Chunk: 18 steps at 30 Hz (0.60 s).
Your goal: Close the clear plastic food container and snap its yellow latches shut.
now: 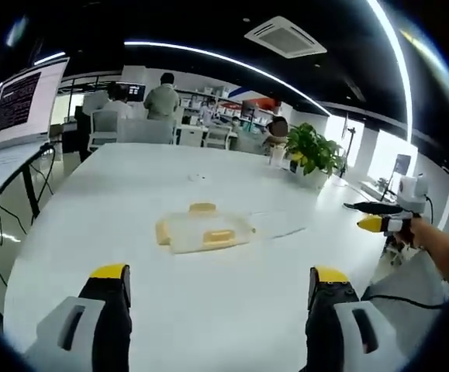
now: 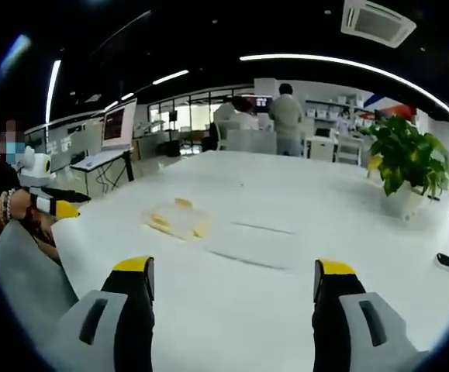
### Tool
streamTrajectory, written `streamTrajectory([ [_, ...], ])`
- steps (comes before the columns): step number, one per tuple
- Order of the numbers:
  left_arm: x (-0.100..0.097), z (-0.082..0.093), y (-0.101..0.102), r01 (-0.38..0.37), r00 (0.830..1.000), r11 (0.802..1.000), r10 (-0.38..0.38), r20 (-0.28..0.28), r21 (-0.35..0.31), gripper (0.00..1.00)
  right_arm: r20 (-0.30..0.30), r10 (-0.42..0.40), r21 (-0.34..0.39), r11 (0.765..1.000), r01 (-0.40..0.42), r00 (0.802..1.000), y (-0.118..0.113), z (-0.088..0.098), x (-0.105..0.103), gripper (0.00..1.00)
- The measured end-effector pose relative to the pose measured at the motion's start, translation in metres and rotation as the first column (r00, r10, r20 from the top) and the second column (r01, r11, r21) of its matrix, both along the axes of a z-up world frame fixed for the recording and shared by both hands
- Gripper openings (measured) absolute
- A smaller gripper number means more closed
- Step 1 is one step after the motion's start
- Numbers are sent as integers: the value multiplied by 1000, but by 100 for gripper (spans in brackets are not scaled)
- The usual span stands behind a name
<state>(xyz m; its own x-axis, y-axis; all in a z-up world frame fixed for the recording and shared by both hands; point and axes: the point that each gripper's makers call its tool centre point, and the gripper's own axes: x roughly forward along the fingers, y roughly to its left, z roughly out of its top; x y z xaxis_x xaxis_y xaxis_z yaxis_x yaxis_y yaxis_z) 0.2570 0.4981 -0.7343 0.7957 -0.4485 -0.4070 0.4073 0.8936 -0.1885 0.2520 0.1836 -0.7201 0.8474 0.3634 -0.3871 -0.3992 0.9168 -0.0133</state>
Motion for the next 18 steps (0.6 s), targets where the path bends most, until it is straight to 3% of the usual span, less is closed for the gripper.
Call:
streamTrajectory([
  [3,20,6,7,22,999,999,-23,41,41,94,10,52,-16,999,-51,999,8,7,15,83],
  [5,34,3,9,55,998,994,-57,17,92,94,-7,112,-26,993,-112,994,16,8,23,81],
  [9,69,6,12,109,992,984,-116,41,144,95,8,193,-93,977,-192,981,28,14,54,79],
  [12,90,3,12,166,985,969,-170,10,186,96,-23,283,-119,952,-284,959,46,14,77,76],
  [14,106,-1,10,233,971,943,-238,-6,236,94,-27,346,-150,926,-346,938,58,14,87,77],
  [16,115,-13,9,325,945,894,-316,-82,308,90,-80,435,-193,876,-442,897,74,7,97,75],
  [18,126,-18,10,378,925,848,-366,-107,372,87,-92,509,-224,827,-516,856,89,5,106,72],
])
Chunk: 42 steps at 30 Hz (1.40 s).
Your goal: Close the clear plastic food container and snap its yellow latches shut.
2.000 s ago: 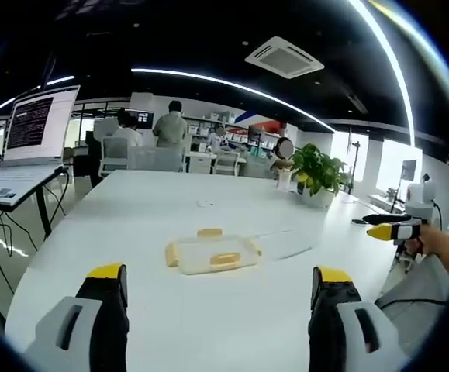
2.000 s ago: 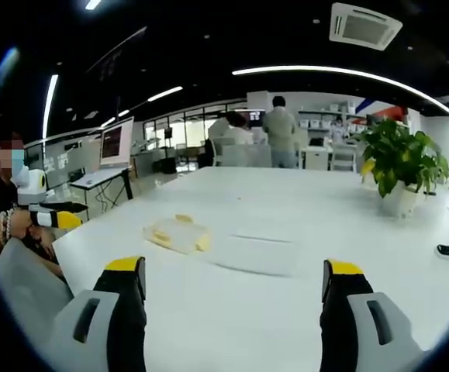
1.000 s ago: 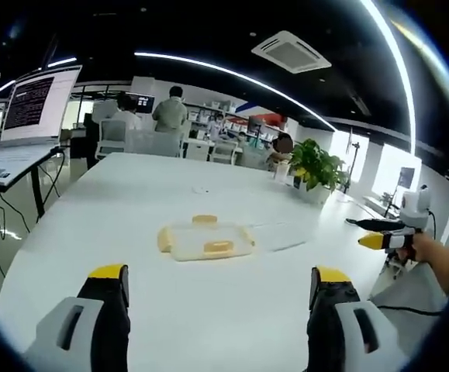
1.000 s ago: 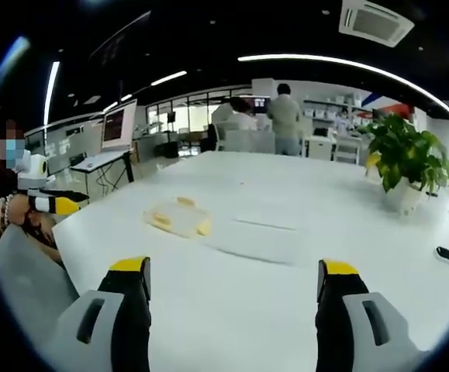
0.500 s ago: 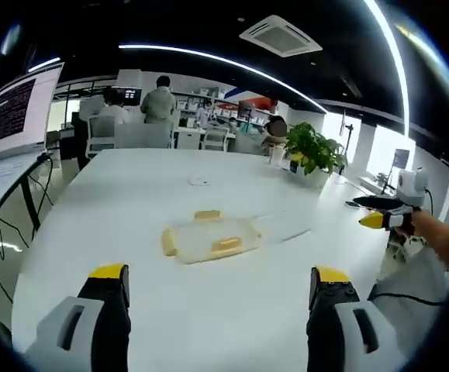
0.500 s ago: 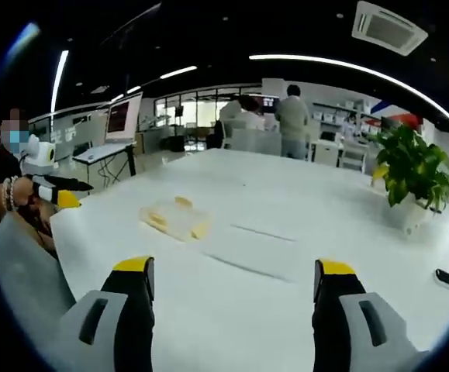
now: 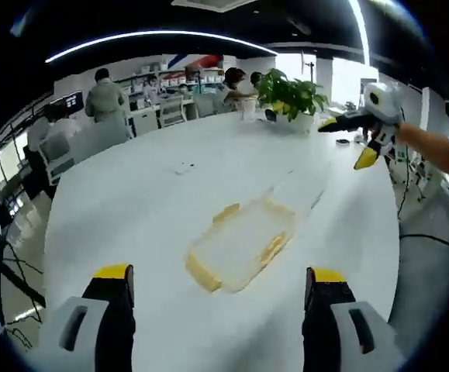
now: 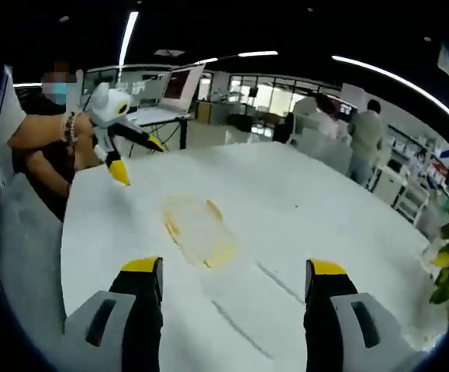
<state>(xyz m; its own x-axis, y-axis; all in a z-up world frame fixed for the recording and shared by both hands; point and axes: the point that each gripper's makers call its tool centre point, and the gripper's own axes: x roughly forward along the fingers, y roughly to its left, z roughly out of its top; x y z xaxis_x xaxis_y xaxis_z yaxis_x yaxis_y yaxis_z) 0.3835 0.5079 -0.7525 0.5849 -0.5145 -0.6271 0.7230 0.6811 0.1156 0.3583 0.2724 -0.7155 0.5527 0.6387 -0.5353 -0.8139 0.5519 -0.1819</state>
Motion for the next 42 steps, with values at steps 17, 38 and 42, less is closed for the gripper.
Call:
streamTrajectory([
  [17,36,-72,-14,476,874,814,-395,-282,334,66,-251,348,-272,870,-411,903,68,-84,41,64],
  [38,26,-89,-19,558,816,772,-446,-368,303,48,-353,367,-331,811,-482,861,63,-120,40,55],
  [42,26,-91,-21,575,805,759,-459,-376,305,47,-362,373,-335,803,-493,854,62,-123,42,50],
])
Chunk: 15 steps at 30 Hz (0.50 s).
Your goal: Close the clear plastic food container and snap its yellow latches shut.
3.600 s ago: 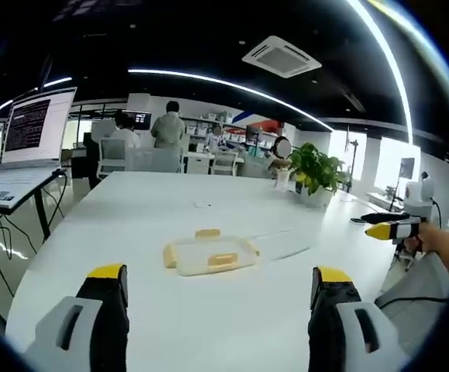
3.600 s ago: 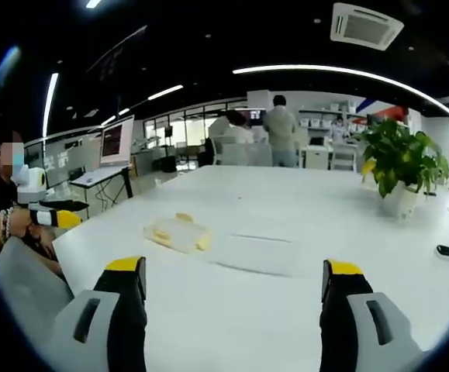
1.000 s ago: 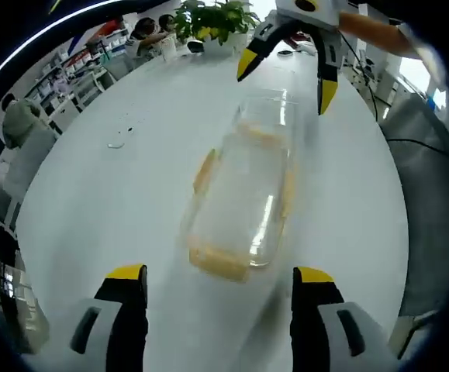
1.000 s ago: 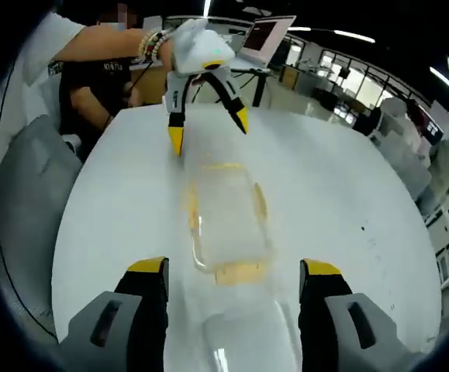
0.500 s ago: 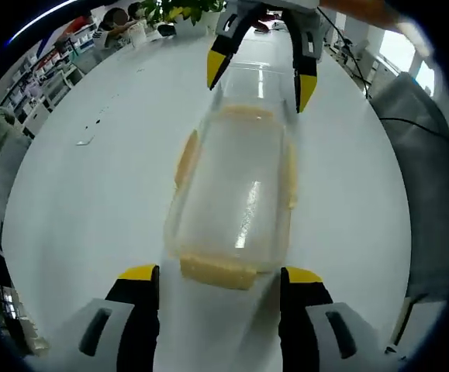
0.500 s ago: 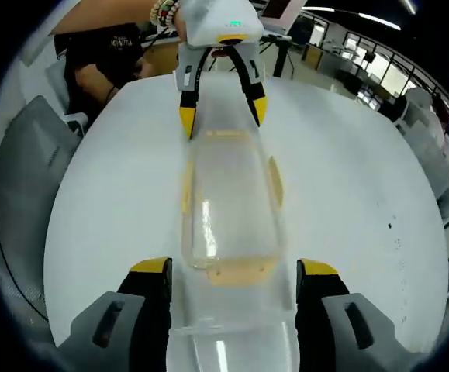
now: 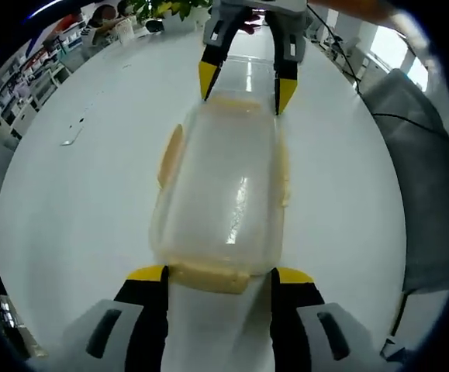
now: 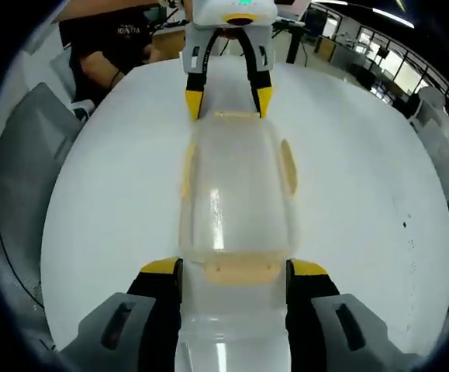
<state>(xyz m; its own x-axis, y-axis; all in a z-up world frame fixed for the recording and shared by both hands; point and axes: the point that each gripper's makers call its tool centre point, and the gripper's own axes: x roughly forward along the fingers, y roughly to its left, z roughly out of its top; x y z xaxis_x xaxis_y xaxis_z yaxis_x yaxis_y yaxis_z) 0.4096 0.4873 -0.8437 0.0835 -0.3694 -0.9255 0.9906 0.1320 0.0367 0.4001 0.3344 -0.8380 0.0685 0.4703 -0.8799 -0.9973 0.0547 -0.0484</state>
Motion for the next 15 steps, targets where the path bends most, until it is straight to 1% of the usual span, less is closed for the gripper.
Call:
streamTrajectory([
  [2,0,-1,0,3,1000,1000,-3,-2,2,47,0,4,-4,1000,-4,1000,0,-1,1,49],
  [4,0,-2,0,4,1000,1000,-4,-18,1,46,-3,5,-10,1000,-5,1000,0,-2,3,48],
  [8,1,-2,-1,21,1000,1000,-21,-17,13,44,-17,22,-21,1000,-23,1000,-2,-4,3,47],
  [10,2,-2,0,33,999,999,-33,-17,15,43,-21,30,-37,999,-31,999,-2,-6,4,46],
  [11,2,-2,0,38,999,999,-37,-18,16,42,-8,40,-45,998,-40,999,-3,-6,6,45],
  [15,4,-2,0,60,998,998,-60,-19,32,38,-26,38,-60,997,-40,999,-4,-8,7,43],
])
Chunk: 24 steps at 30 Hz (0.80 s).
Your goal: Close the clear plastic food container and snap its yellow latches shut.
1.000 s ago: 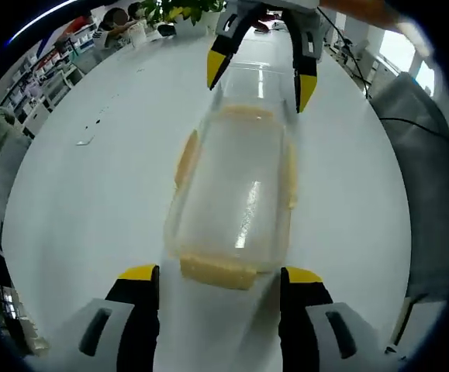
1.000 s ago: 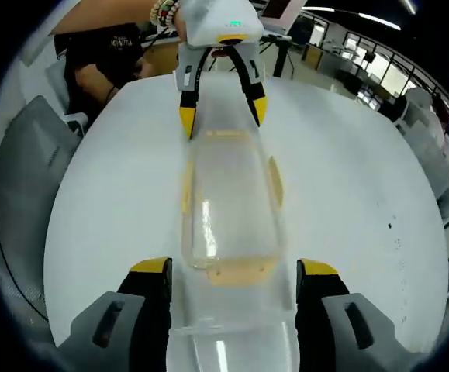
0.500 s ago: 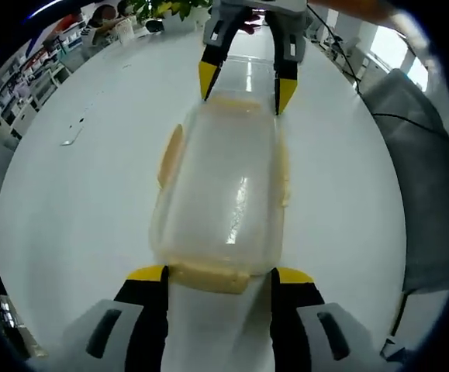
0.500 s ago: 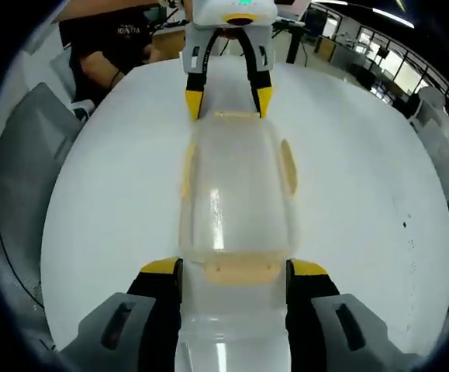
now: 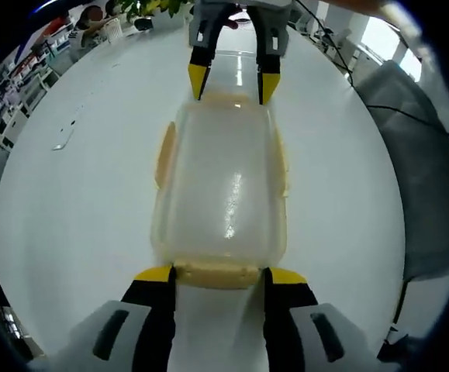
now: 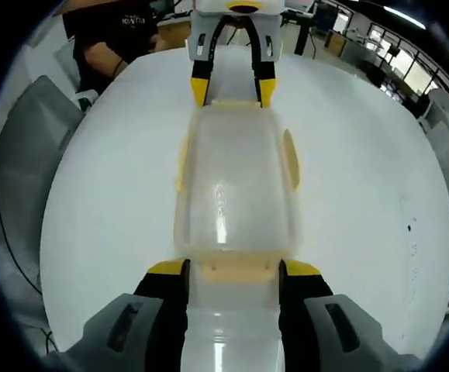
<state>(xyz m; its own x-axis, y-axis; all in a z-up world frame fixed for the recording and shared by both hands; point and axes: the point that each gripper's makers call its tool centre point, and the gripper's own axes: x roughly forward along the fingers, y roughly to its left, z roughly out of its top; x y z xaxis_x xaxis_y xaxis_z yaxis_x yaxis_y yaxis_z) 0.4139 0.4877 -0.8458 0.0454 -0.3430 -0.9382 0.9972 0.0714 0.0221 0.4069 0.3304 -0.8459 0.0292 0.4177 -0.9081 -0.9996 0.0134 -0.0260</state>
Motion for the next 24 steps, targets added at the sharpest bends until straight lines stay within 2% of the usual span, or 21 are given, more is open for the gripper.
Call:
streamTrajectory([
  [2,0,0,1,15,1000,1000,-15,-2,11,34,-13,5,-6,1000,-5,1000,0,-1,-2,40],
  [3,0,0,1,45,999,999,-45,-2,21,34,-18,-4,-16,1000,4,1000,-1,-1,-2,38],
  [11,-1,0,2,27,1000,999,-27,-4,33,34,-21,0,-74,997,-1,1000,2,-5,-2,39],
  [24,-1,-1,2,64,998,995,-64,-3,76,35,-21,-2,-95,995,0,1000,2,-5,-1,38],
])
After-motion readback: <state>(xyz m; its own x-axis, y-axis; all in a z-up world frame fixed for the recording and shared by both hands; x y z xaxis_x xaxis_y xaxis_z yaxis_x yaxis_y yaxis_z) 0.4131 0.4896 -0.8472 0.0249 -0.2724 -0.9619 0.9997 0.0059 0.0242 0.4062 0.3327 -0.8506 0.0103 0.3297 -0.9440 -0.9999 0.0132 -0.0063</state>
